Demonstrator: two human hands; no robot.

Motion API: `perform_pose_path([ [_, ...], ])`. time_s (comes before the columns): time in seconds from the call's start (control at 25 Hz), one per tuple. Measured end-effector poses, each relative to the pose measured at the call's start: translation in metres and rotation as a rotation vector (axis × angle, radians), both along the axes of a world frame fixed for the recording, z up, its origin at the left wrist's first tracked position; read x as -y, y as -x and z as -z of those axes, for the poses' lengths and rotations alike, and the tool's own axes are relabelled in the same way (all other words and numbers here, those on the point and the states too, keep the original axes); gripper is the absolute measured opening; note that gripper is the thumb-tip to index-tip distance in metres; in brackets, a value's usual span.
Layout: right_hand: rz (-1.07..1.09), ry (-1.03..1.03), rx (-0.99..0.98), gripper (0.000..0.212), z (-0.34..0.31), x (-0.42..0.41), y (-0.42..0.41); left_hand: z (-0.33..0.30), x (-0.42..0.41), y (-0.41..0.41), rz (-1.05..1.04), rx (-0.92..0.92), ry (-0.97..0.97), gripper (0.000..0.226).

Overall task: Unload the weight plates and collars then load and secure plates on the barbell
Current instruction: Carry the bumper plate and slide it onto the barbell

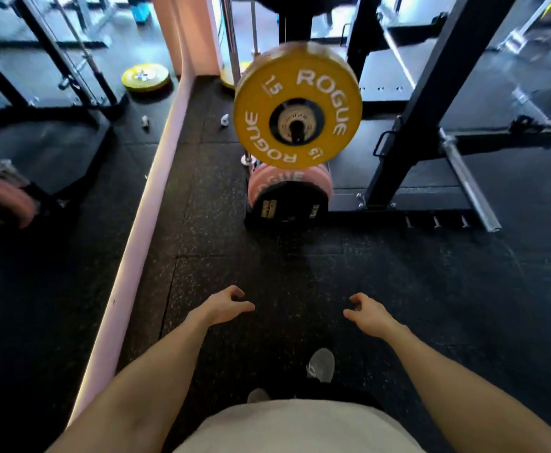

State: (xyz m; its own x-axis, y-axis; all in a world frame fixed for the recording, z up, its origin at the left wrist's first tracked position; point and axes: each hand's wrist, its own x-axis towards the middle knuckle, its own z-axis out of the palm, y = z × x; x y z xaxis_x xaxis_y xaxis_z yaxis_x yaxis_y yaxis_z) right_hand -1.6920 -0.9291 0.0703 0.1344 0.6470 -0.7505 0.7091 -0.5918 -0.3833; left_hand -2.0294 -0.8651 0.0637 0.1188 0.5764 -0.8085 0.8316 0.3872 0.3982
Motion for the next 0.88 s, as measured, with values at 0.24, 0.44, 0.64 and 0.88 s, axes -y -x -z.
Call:
perform_pose_path([
  [0.24, 0.003, -0.333, 0.016, 0.054, -0.075, -0.127, -0.036, -0.094, -0.13, -0.04, -0.131, 0.039, -0.341, 0.066],
  [0.44, -0.054, -0.528, 0.036, 0.056, -0.162, -0.226, -0.065, -0.194, -0.22, -0.073, -0.133, 0.1, -0.666, 0.06],
  [0.64, -0.059, -0.737, -0.026, 0.052, -0.244, -0.301, -0.085, -0.288, -0.294, -0.088, -0.176, 0.109, -0.895, 0.066],
  [0.88, -0.071, -1.035, 0.009, 0.051, -0.352, -0.388, -0.094, -0.384, -0.378, -0.081, -0.188, 0.121, -1.139, 0.066],
])
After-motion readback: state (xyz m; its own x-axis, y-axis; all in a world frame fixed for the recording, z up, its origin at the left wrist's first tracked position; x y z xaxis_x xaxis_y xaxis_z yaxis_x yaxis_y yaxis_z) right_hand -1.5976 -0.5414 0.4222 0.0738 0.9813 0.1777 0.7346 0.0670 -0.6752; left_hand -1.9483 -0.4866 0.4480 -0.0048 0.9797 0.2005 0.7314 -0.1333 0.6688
